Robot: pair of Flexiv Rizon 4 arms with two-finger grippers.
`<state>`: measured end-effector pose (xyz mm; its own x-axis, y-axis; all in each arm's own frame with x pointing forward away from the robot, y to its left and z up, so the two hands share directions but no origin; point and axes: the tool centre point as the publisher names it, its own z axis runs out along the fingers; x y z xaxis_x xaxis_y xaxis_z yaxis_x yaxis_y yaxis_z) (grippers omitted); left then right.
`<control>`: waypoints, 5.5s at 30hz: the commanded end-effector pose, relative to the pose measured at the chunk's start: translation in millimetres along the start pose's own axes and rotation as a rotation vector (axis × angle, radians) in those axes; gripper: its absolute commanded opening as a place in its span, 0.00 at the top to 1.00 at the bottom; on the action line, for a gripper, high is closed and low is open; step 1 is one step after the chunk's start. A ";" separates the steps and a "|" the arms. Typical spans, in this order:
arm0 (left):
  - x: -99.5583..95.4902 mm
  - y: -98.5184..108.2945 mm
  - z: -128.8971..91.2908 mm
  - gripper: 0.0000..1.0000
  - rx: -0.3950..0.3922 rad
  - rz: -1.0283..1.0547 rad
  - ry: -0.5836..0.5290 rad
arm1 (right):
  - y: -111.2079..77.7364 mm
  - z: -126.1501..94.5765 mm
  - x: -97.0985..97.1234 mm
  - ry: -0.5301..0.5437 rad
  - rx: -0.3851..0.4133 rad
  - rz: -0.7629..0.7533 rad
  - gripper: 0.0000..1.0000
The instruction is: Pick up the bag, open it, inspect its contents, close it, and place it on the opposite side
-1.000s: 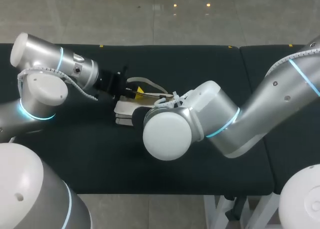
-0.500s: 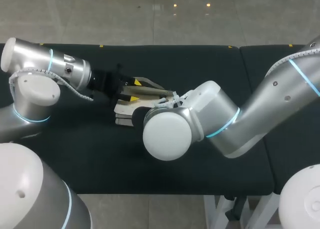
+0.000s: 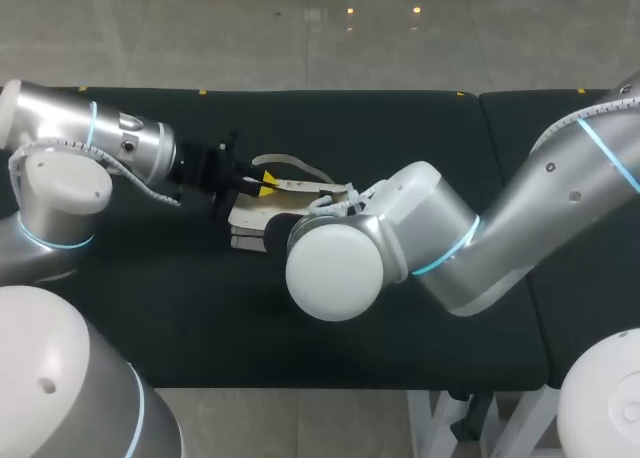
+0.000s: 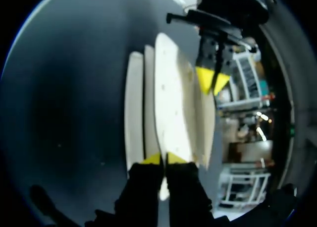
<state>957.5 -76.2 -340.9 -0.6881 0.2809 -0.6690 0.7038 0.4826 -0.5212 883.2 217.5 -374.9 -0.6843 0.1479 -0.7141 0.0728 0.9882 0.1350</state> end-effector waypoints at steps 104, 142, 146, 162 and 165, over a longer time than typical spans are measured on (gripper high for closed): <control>16.2 12.5 -2.7 1.00 0.089 0.065 0.017 | 1.5 2.2 1.6 -0.003 0.001 0.000 1.00; -14.8 -30.5 -47.2 0.00 0.060 -0.020 -0.015 | 2.0 -37.0 -21.0 0.063 -0.040 0.008 0.00; -21.7 -33.5 -53.5 0.00 -0.019 -0.158 0.058 | 1.2 -46.5 -34.3 0.122 -0.019 0.020 0.00; -12.3 -29.8 -77.1 0.00 -0.322 -0.463 0.377 | -15.2 -57.5 -68.7 0.443 -0.096 0.134 0.00; -12.3 -29.8 -77.1 0.00 -0.322 -0.463 0.377 | -15.2 -57.5 -68.7 0.443 -0.096 0.134 0.00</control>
<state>928.1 -24.9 -282.8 -0.9567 0.1903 -0.2203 0.2848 0.7695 -0.5716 886.7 200.6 -290.6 -0.8793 0.2424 -0.4100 0.1535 0.9591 0.2379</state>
